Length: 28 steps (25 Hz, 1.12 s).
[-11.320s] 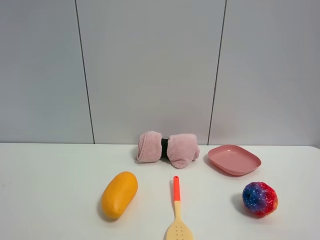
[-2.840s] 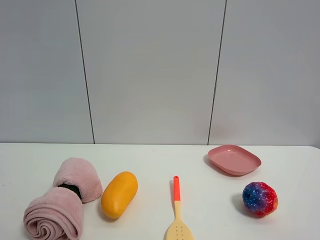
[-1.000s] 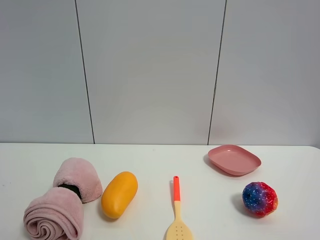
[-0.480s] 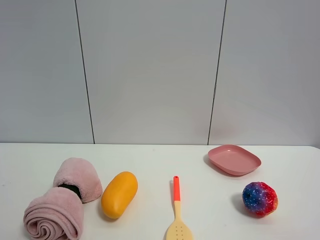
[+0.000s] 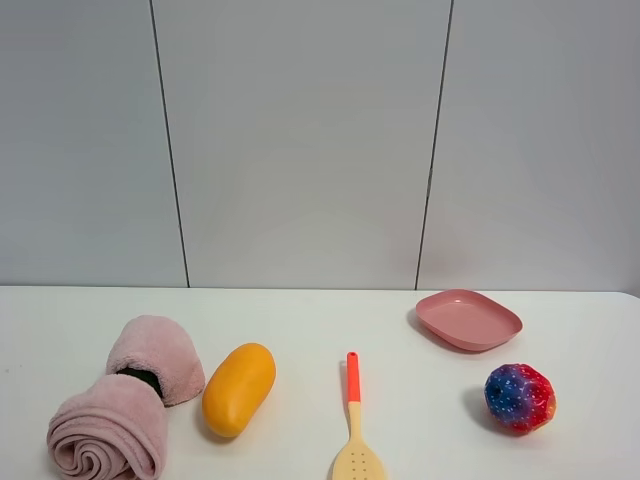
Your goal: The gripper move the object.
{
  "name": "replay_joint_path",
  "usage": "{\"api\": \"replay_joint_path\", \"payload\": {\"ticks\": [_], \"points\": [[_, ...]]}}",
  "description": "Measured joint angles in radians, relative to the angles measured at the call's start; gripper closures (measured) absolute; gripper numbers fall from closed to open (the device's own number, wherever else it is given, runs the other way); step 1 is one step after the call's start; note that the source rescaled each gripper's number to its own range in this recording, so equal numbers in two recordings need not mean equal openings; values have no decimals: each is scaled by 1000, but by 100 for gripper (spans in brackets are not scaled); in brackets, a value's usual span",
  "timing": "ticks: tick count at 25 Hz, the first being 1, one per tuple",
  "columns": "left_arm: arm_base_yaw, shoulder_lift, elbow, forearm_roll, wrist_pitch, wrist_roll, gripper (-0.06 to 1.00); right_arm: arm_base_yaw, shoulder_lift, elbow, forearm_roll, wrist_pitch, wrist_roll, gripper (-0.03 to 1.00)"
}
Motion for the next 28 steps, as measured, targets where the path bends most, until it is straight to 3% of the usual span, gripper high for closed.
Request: {"api": "replay_joint_path", "payload": {"ticks": [28], "points": [[0,0,0,1,0,0,36,0,0,0,0,0,0,-3]]}}
